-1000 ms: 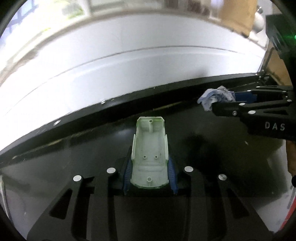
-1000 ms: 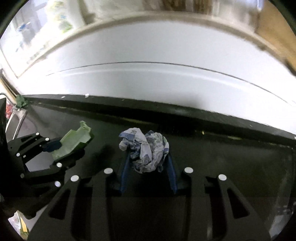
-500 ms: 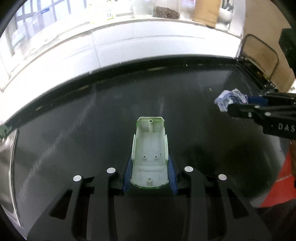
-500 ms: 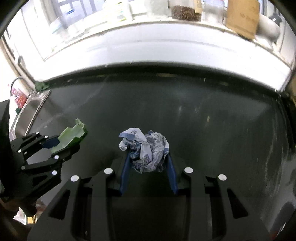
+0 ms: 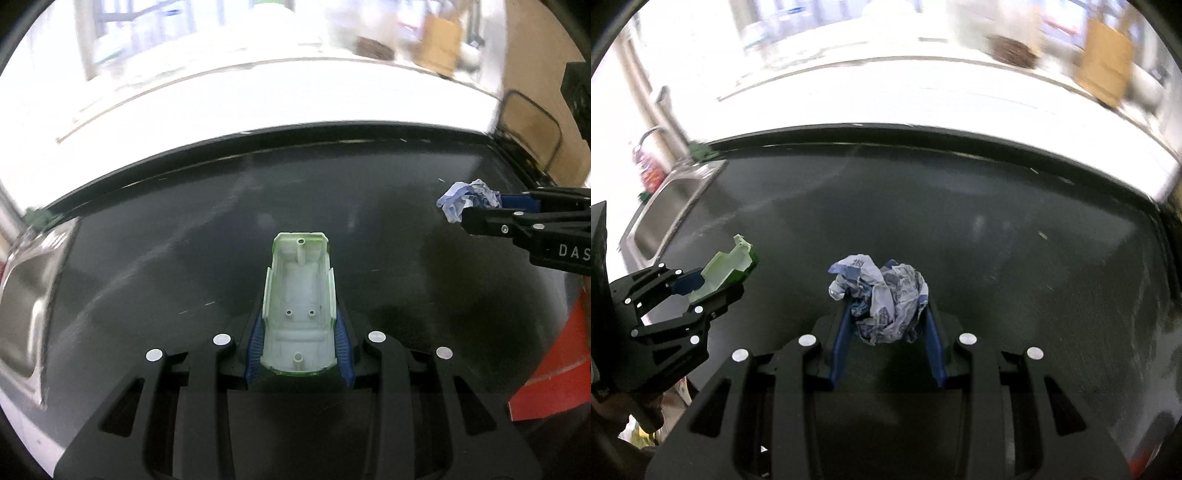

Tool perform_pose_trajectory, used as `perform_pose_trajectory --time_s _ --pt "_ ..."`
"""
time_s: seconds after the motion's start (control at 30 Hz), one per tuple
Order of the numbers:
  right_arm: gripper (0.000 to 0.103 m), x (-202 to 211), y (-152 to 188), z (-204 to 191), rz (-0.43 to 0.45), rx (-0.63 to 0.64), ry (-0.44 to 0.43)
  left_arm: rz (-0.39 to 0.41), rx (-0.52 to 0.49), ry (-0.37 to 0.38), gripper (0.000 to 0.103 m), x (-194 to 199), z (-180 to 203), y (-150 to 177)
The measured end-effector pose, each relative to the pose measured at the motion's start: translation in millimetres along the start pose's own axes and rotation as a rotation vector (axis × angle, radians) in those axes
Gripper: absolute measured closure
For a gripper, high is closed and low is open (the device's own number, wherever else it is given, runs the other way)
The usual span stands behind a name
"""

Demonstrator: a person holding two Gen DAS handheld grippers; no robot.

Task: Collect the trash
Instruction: 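Carry tray and paper to the black bin and open both tools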

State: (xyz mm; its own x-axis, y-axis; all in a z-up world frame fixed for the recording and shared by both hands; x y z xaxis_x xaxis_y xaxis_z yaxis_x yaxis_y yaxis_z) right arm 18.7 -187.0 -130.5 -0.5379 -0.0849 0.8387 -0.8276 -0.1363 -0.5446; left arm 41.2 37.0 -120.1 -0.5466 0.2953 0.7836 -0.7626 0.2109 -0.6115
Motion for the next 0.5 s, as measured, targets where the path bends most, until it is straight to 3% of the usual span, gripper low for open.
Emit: perform_pose_trajectory --time_s 0.23,0.5 --pt "0.067 1 -25 -107 0.031 0.209 -0.148 0.047 0.167 -0.179 0.070 65 -68 47" --pt "0.067 20 -5 -274 0.035 0.538 -0.364 0.066 0.473 -0.414 0.070 156 -147 158"
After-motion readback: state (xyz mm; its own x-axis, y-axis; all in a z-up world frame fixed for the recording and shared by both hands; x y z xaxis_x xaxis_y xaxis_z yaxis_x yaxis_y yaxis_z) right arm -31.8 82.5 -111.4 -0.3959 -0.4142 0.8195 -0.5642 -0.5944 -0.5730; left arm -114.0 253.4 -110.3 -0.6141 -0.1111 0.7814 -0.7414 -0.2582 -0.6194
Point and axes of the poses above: each gripper's, at about its wrist camera, not at the fingertips, and x roughly against the way its jaws point, z to its right, y to its underside, the point moved 5 cm from there along -x, roughly the way its jaws point, and after that the axes turned 11 degrees about y, right-handed, at the moved point
